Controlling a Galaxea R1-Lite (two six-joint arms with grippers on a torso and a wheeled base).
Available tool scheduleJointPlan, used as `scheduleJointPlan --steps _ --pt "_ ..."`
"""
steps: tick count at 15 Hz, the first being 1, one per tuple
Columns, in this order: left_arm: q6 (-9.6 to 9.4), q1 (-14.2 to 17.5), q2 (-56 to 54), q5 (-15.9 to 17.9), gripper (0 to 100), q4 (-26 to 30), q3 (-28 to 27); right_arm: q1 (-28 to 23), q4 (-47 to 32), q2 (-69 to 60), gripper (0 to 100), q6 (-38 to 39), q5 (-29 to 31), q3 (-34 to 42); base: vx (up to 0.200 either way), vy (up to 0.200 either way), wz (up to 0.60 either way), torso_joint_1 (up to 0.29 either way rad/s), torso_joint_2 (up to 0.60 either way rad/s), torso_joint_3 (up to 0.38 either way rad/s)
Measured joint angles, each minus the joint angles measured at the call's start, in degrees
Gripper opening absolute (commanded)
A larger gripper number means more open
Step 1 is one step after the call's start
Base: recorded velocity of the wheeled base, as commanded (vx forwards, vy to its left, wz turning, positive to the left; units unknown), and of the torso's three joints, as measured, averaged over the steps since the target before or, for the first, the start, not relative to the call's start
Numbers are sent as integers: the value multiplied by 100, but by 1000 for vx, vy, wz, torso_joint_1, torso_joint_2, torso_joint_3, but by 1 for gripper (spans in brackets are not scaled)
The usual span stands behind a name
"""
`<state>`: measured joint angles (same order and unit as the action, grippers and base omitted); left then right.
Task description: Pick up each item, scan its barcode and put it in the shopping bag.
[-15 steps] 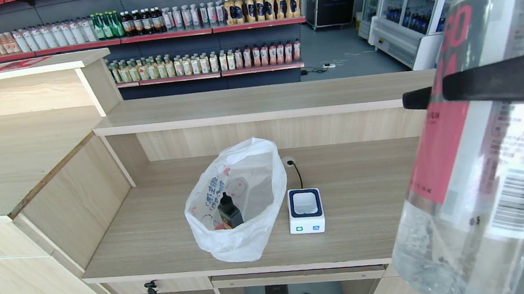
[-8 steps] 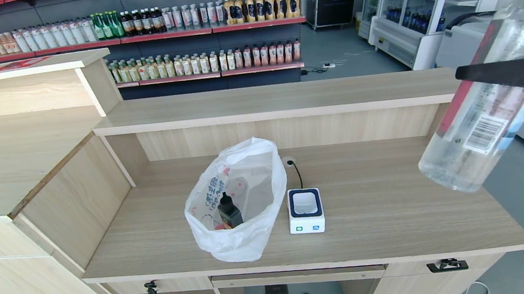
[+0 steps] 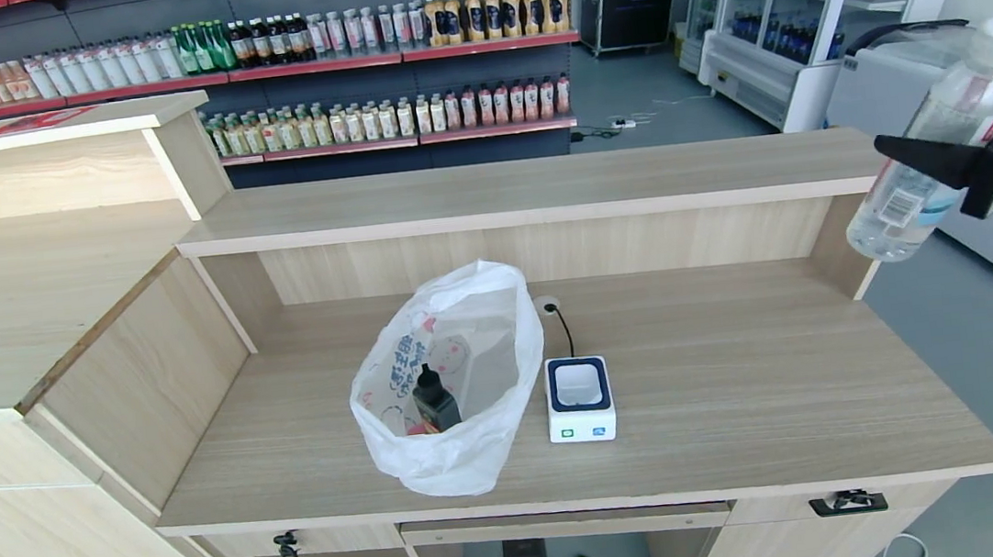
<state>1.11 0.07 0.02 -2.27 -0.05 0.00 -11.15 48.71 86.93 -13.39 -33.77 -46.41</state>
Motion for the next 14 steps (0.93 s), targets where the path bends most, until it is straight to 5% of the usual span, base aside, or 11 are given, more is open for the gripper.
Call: scheduleJointPlan --steps 2,9,14 --pt "1 0 0 2 100 0 0 -268 534 312 0 -939 2 367 0 0 0 0 0 0" --pt "1 0 0 2 100 0 0 -472 1563 692 0 -1406 0 713 0 0 0 0 0 0" --pt "0 -2 0 2 100 -2 0 -450 1514 808 0 -1812 402 724 0 0 600 3 1 3"
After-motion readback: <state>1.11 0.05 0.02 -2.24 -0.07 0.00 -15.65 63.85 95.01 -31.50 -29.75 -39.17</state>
